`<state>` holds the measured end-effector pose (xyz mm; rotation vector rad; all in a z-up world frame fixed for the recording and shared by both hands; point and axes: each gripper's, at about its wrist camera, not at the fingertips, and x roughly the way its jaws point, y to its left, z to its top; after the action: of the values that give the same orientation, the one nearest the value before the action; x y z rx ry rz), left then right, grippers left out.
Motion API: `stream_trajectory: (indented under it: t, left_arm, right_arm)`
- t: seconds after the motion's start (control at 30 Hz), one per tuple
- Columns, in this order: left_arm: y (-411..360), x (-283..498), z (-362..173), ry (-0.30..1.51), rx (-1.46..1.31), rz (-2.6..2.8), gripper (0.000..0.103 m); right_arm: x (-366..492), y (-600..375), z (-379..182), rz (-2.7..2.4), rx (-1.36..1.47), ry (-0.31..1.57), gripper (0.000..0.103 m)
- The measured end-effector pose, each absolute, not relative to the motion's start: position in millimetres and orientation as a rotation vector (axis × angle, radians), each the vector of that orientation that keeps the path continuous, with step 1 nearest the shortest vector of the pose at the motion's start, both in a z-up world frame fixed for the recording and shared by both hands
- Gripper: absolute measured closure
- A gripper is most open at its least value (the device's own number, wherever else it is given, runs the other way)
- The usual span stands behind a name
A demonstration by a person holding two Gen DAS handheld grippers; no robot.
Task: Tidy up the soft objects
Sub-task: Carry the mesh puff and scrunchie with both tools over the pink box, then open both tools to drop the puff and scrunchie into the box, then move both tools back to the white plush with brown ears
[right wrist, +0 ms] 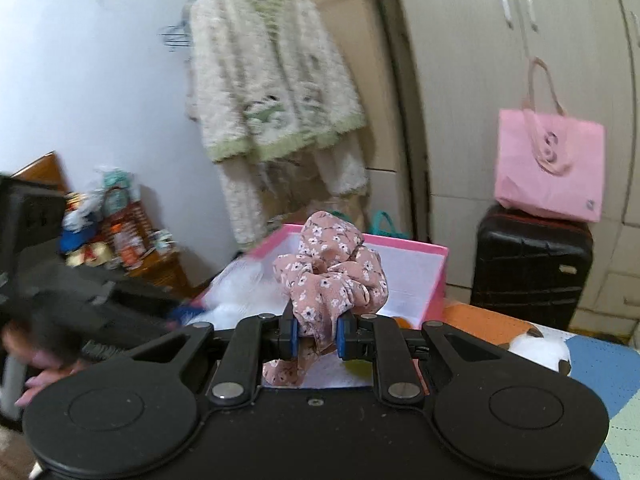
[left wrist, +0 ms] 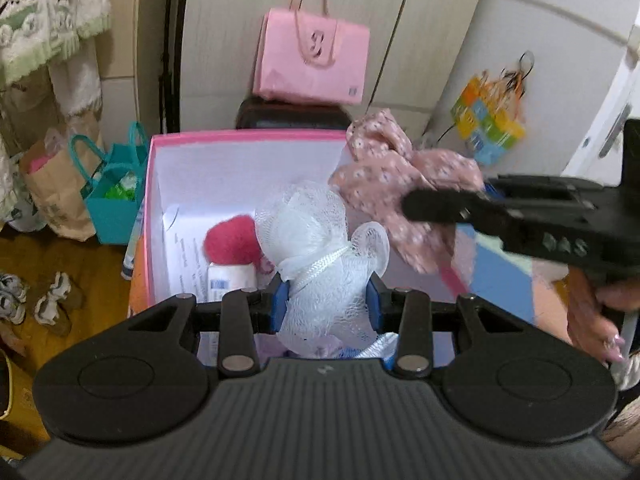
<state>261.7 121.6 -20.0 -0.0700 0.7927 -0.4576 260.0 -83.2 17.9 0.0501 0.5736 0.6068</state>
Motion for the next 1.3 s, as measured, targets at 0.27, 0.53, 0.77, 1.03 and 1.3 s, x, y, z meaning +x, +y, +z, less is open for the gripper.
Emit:
stream_trajectory:
  t: [0.27,0.53,0.77,1.03,1.3]
  left_arm:
    - [89,291,-37,0.904,0.121,-0.464,0.065]
    - [102,317,-45,0.998,0.044,-0.466,0.06]
    - [106,300,-30,0.965,0.058,-0.505,0.039]
    - [110,255,-7,0.906,0.106,-0.486,0.023]
    - [110,202,19,0.839,0.119,-0.482,0.01]
  right_arm:
    - [312,-65,-9,0.615,0.053,0.674,0.082]
    - [335,-40,-20,0.601,-0.068,0.748,0.08]
    - [341,-39,-23,0.558,-0.073,0.765,0.068]
    - [314,-58,-3,0.547,-0.061,0.734,0.061]
    - [258,-85,25,0.57,-0.114,0.708,0.056]
